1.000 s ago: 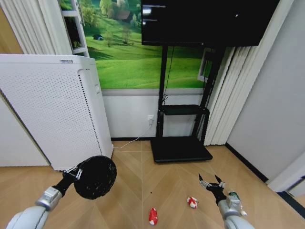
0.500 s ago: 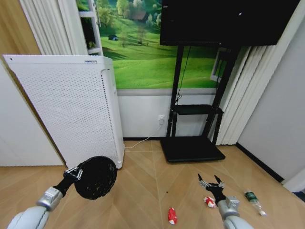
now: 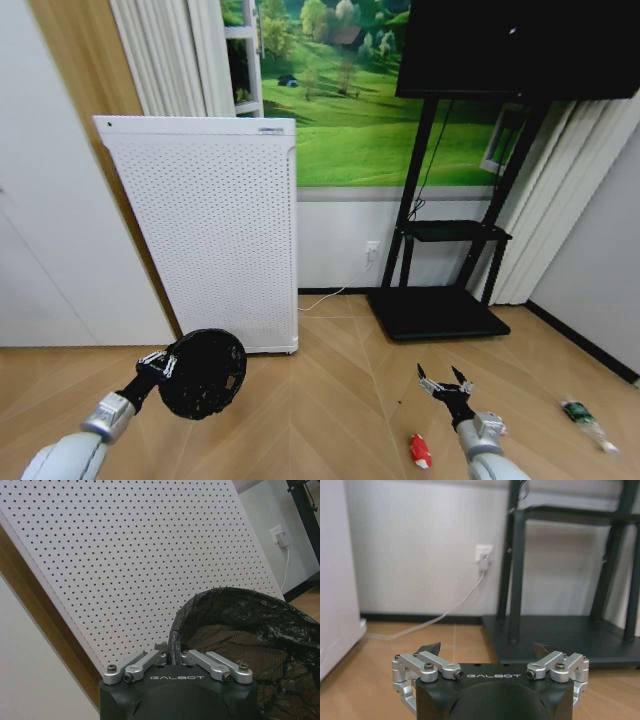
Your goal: Pick up the trash bin and place the garbage on the floor into it.
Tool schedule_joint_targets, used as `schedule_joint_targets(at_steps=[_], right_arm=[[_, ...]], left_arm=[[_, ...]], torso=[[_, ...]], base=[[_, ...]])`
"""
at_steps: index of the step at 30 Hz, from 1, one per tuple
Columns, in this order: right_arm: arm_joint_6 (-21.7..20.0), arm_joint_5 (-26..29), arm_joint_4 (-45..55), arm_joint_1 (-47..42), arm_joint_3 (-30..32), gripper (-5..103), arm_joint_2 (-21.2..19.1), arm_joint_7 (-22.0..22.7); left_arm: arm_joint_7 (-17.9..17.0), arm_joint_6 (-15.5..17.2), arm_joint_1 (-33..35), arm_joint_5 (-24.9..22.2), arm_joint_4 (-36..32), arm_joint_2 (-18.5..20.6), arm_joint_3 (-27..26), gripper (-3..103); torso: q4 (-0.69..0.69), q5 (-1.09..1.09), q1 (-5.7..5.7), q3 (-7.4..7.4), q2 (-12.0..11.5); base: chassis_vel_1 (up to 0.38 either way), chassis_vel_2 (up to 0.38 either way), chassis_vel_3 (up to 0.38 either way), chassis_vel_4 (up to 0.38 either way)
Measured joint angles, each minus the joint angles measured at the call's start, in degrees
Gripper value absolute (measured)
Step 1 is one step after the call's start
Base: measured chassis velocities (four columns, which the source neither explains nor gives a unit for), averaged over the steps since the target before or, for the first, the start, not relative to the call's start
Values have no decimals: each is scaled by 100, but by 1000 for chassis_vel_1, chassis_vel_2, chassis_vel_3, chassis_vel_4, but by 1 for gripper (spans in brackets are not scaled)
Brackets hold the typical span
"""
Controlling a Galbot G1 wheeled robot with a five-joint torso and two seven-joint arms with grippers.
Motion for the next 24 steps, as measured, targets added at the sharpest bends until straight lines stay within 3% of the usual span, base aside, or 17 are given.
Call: schedule_joint_targets(at_steps=[3,6,8,13,19,24], right_arm=[[-32,-34,-25,-135,-142,100,-240,24],[-133,2,-73,-292,-315,100,-527,50],[-574,541,-98,-332,-534,100,-708,382],[-1044,1022,-277,-337,-880,100,-944,796],[-1229,1226,-496,-286,-1251,100,-1125,1007],[-1612,1926,-917,194,-1713,100,-1137,1382]], left_arm=[[-6,2,-25,8,-7,-43,40,6],[-7,3,-42,25,-18,-100,91,6],[-7,-16,-64,29,6,-116,127,6],[-17,-24,-118,32,108,-111,163,6],[-31,-25,-199,27,211,-100,226,6],[-46,-34,-209,58,242,-151,302,6]], torso=[[-5,9,0,0,0],[-10,2,1,0,0],[-9,9,1,0,0],[-1,3,0,0,0],[-8,2,0,0,0],[-4,4,1,0,0]], base=[[-33,10,88,15],[-97,-59,60,31],[-41,-31,7,13],[11,2,-6,-2],[9,2,-5,-1],[0,0,0,0]])
